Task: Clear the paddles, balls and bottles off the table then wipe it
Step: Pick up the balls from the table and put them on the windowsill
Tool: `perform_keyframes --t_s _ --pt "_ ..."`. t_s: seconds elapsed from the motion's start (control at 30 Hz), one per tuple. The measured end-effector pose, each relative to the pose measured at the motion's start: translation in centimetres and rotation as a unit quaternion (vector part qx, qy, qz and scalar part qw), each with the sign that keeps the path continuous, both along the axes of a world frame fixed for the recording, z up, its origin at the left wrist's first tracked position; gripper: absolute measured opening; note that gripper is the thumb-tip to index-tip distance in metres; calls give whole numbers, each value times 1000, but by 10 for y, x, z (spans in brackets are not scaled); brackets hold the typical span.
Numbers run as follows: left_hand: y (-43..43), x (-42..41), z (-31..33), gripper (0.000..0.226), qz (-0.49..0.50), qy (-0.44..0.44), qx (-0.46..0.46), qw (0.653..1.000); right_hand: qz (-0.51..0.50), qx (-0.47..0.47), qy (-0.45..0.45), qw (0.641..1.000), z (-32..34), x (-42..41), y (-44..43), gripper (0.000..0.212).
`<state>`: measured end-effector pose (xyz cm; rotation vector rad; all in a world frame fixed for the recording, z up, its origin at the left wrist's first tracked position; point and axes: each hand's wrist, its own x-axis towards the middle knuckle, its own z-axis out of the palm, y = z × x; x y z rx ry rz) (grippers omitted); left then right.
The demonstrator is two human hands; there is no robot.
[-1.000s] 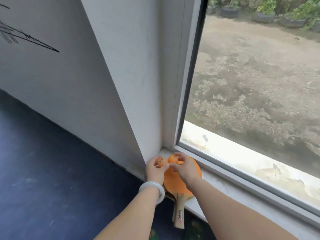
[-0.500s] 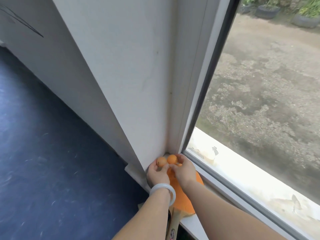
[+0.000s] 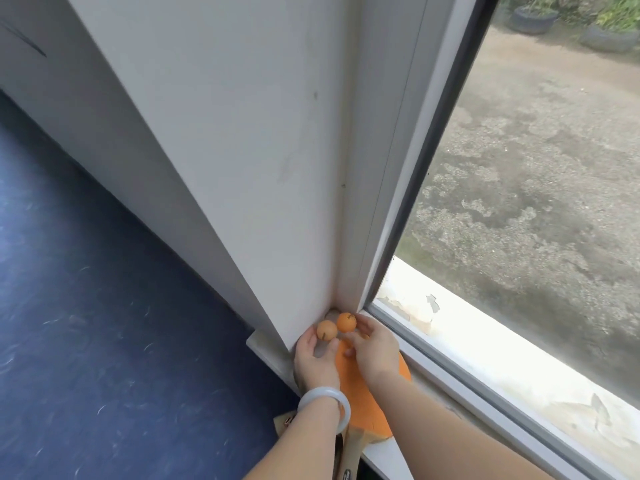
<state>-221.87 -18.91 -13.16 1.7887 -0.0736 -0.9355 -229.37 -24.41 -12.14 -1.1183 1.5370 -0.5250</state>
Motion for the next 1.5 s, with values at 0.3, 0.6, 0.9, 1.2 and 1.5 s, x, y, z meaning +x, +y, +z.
perform_keyframes --t_s 0.3,0.6,0.9,1.2,1.5 --pt "6 7 -7 58 -48 41 -21 998 10 -5 41 999 1 2 8 50" --pt "8 14 -3 69 -101 98 -53 989 15 -11 46 999 5 3 14 54" --pt "10 22 6 72 -150 90 -37 984 19 -6 71 997 11 0 21 55" --pt "14 32 16 69 -213 73 -3 974 0 2 80 997 11 4 29 60" --pt "21 40 35 68 -320 20 44 946 -16 -3 88 996 29 1 41 58"
